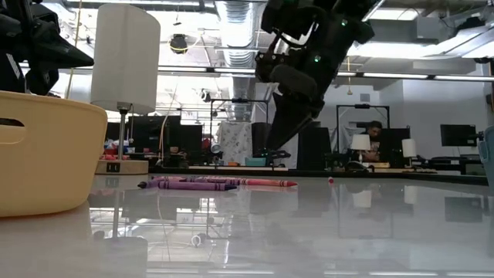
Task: Sort crayons
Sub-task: Put the red crayon into the blue bin
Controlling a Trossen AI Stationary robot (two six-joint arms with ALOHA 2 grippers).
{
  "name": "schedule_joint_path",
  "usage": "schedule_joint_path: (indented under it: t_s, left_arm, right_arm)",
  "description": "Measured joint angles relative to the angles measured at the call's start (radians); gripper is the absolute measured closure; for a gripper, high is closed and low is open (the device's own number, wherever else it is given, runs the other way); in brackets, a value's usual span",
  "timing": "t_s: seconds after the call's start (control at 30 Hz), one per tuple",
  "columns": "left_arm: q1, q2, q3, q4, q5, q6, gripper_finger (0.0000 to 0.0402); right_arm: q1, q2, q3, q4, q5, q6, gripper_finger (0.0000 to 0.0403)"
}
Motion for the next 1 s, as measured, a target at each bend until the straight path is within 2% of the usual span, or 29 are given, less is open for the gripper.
schedule_joint_path:
  t_s: [0.13, 0.3, 0.57, 0.77, 0.87, 1.0]
  left_arm:
    - [0.000, 0.000, 0.000, 0.000, 0.000, 0.000, 0.0401]
    - [0.000, 0.000, 0.000, -0.001, -0.001, 0.000, 0.0401]
    - [0.000, 0.000, 0.000, -0.001, 0.000, 0.000, 0.0401]
    - [0.000, 0.000, 0.000, -0.001, 0.000, 0.000, 0.0401]
    - [0.000, 0.000, 0.000, -0.001, 0.000, 0.000, 0.0401]
    - [0.000, 0.000, 0.000, -0.001, 0.000, 0.000, 0.0401]
  right_arm:
    - [-0.001, 0.001, -0.020, 0.025, 0.005, -0.013, 0.0294]
    - [-0.001, 0.035, -0.020, 0.044, 0.063, -0.026, 0.0294]
    - [-0.008, 0.135, -0.018, 0.073, 0.058, -0.041, 0.0294]
    - [-0.006, 0.159, -0.014, 0.071, 0.056, -0.038, 0.0297]
    - [-0.006, 0.158, -0.014, 0.060, 0.052, -0.038, 0.0313]
    - [-0.006, 0.158, -0.014, 0.041, 0.050, -0.039, 0.0360]
